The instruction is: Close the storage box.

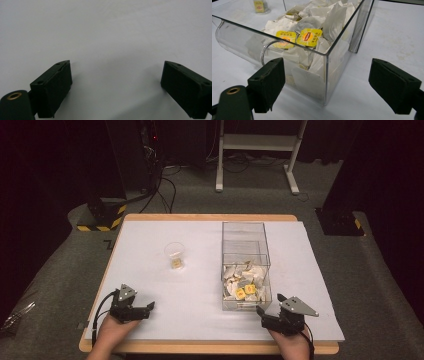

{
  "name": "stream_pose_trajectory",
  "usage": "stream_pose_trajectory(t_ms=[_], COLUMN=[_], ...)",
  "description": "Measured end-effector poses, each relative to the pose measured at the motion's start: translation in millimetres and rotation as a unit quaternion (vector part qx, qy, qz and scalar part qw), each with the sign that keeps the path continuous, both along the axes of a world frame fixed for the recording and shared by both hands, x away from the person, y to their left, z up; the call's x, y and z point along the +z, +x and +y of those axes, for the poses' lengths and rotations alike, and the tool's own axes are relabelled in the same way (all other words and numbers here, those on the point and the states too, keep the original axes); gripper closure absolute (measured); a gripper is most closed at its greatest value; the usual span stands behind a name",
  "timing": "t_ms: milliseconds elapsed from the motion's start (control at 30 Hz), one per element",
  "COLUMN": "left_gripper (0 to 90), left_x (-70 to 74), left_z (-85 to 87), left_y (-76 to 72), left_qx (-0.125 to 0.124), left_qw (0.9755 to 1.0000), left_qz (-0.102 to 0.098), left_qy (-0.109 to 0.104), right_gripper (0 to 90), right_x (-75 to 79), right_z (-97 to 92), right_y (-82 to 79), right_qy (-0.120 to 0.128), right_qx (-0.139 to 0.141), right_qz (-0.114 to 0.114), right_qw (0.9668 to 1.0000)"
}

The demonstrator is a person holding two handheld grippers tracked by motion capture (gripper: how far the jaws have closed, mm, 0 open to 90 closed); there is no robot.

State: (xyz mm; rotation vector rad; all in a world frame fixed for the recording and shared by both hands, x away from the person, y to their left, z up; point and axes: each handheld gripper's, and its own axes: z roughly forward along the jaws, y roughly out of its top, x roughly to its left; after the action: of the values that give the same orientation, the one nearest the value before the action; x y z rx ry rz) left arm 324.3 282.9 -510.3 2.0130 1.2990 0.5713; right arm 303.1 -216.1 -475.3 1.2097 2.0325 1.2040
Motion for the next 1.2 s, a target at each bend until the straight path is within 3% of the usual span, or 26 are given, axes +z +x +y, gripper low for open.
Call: stream_pose_trajectory(t_ms=[1200], left_gripper=[10.3], left_x=[-0.4], left_z=[-0.3], left_y=[-0.8], left_qx=[0.002], left_qw=[1.0], left_qz=[-0.001], left_qy=[-0.001], right_gripper=[14.5], right_x=[-2.2], right_z=[0.7], right_y=[27.5], right_qy=[0.012], right_qx=[-0.037], right_qz=[-0.012], right_qw=[0.9992])
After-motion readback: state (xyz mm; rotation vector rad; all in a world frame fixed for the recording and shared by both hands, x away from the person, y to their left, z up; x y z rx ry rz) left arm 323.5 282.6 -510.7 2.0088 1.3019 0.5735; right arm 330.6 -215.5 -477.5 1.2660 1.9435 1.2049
